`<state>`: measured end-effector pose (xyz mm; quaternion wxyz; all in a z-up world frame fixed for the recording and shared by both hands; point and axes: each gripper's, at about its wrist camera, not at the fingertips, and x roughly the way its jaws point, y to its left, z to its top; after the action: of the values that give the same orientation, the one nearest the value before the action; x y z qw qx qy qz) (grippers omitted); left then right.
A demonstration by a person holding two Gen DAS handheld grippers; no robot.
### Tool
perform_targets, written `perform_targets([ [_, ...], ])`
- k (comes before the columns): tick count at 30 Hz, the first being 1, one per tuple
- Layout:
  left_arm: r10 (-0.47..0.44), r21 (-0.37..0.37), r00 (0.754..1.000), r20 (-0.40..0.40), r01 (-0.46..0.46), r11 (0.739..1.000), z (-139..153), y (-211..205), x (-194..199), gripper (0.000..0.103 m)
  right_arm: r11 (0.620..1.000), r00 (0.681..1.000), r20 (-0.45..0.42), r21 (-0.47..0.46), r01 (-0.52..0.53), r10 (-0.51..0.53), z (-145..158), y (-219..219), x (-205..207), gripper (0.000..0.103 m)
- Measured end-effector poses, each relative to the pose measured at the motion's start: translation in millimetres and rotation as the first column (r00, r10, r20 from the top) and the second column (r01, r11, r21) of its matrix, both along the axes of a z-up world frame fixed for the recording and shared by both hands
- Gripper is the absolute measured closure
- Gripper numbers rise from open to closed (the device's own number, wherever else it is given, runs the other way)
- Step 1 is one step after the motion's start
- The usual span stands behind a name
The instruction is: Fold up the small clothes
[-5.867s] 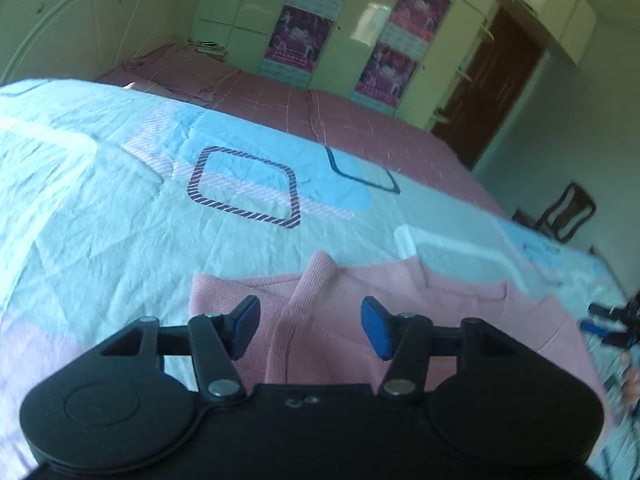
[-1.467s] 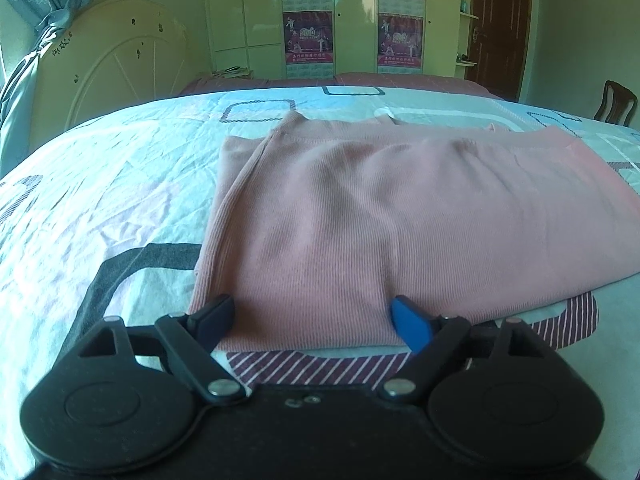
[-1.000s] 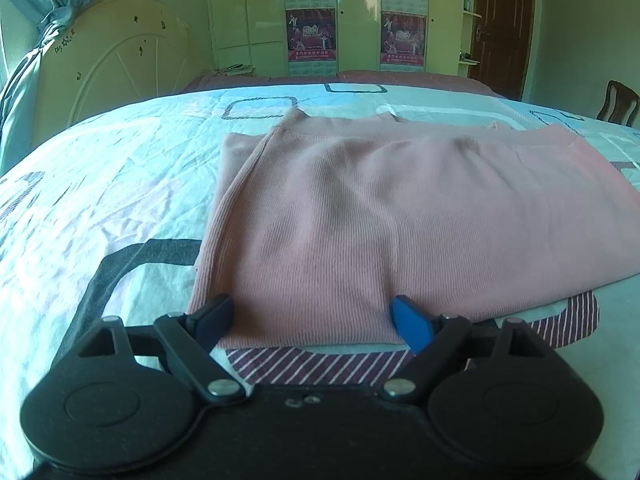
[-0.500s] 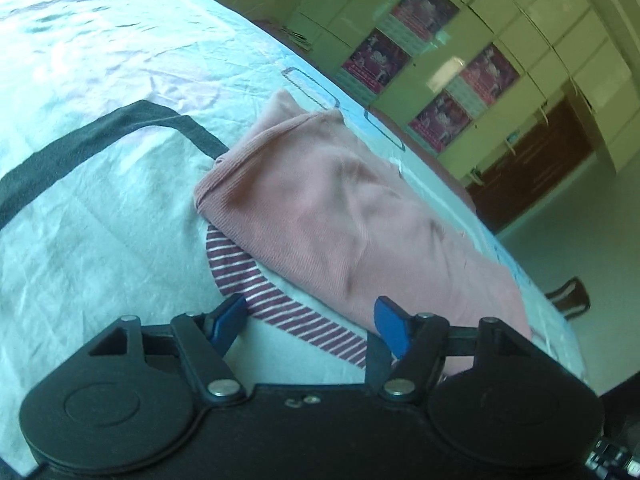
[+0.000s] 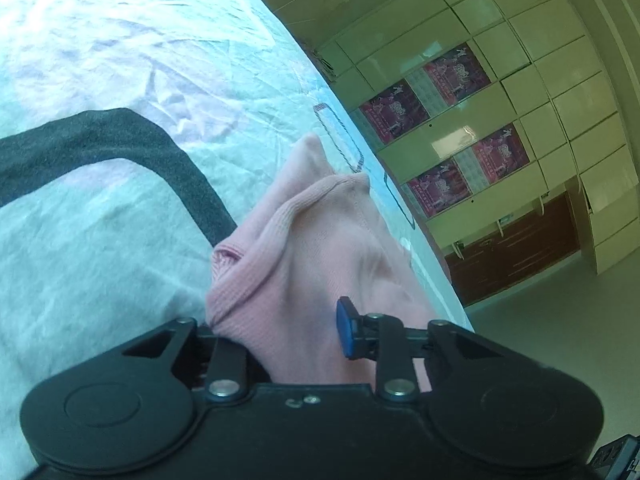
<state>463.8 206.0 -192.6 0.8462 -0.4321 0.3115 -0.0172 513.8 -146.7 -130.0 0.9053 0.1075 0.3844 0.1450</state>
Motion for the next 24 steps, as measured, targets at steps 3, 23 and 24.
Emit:
perform_targets([
  [3, -0.013, -0.020, 1.000, -0.017, 0.012, 1.000, -2, 7, 6, 0.094, 1.000, 1.000, 0.001, 0.000, -0.007, 0.007, -2, 10, 9, 0.103],
  [23, -0.064, 0.173, 0.996, 0.066, 0.052, 0.984, 53, -25, -1, 0.096, 0.997, 0.999, -0.034, 0.073, 0.008, -0.005, -21, -18, 15, 0.103],
  [24, -0.086, 0.188, 0.993, 0.085, 0.069, 0.980, 64, -35, 2, 0.096, 0.994, 0.999, -0.020, 0.108, 0.035, -0.033, -15, -31, 10, 0.103],
])
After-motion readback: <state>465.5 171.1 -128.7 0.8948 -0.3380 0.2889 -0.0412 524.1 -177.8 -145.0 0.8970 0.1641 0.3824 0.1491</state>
